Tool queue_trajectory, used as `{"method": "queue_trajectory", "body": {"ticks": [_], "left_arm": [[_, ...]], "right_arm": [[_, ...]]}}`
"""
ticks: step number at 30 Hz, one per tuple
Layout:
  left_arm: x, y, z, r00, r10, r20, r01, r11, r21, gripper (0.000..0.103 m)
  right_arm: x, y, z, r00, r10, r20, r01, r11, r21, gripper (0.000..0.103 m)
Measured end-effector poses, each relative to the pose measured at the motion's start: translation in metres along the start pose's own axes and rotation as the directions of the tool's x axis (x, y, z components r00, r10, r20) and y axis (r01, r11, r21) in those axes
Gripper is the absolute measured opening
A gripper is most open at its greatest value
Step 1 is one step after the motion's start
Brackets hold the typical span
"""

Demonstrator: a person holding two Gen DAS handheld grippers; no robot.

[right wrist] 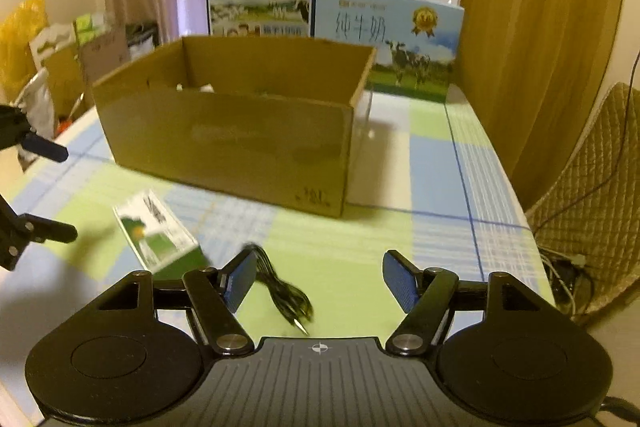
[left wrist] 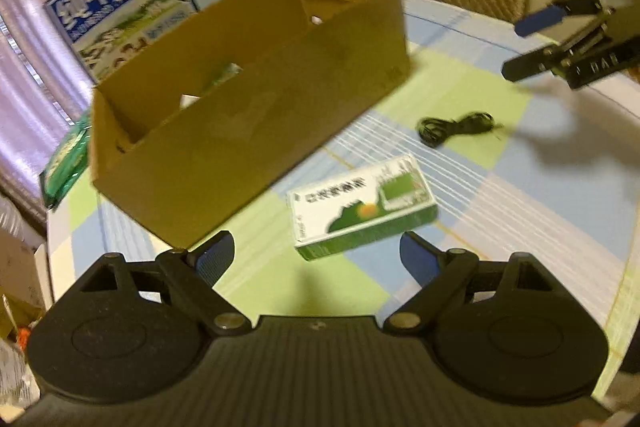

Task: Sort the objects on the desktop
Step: 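Move both grippers back toward the green box and black cable on the table, then grasp the black cable with the right gripper while the left gripper grasps the green-and-white box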

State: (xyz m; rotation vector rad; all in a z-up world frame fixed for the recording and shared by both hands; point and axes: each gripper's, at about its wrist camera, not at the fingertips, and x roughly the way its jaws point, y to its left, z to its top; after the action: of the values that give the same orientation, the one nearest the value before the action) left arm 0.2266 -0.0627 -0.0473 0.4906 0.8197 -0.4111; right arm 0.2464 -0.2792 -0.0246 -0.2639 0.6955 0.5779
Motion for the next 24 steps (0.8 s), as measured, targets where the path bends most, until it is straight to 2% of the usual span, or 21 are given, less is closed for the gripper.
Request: {"method": "queue_trajectory", "body": {"ticks": [3, 7, 9, 12, 17, 21, 24], "left_arm": [[0.002, -0.008, -0.004, 1.000, -0.021, 0.002, 0.021, 0.998, 0.060, 0.087], [0.007, -0.017, -0.008, 1.000, -0.007, 0.020, 0.004, 0.989, 0.146, 0.088], [0.010, -0.019, -0.011, 0.999, -0.012, 0.029, 0.007, 0.983, 0.184, 0.088], [0.017, -0.023, -0.015, 0.999, -0.026, 0.026, 0.019, 0.971, 0.240, 0.088], [0.030, -0.029, -0.010, 0.998, -0.043, 0.048, 0.022, 0.930, 0.368, 0.088], [0.040, -0.032, 0.000, 0.995, -0.063, 0.074, 0.024, 0.894, 0.448, 0.089], [0.054, -0.029, 0.008, 0.994, -0.099, 0.040, 0.069, 0.878, 0.474, 0.089]], "right_arm": [[0.003, -0.004, -0.008, 0.998, 0.042, -0.050, -0.044, 0.998, -0.036, 0.068], [0.013, -0.001, -0.013, 0.988, 0.102, -0.116, -0.114, 0.988, -0.102, 0.068], [0.017, 0.003, -0.014, 0.981, 0.146, -0.130, -0.164, 0.976, -0.145, 0.068], [0.022, 0.010, -0.015, 0.979, 0.153, -0.136, -0.180, 0.959, -0.221, 0.068], [0.038, 0.009, -0.011, 0.968, 0.182, -0.171, -0.219, 0.947, -0.233, 0.068], [0.054, 0.004, -0.008, 0.962, 0.171, -0.212, -0.224, 0.941, -0.256, 0.068], [0.061, -0.003, -0.005, 0.952, 0.206, -0.227, -0.256, 0.942, -0.218, 0.067]]}}
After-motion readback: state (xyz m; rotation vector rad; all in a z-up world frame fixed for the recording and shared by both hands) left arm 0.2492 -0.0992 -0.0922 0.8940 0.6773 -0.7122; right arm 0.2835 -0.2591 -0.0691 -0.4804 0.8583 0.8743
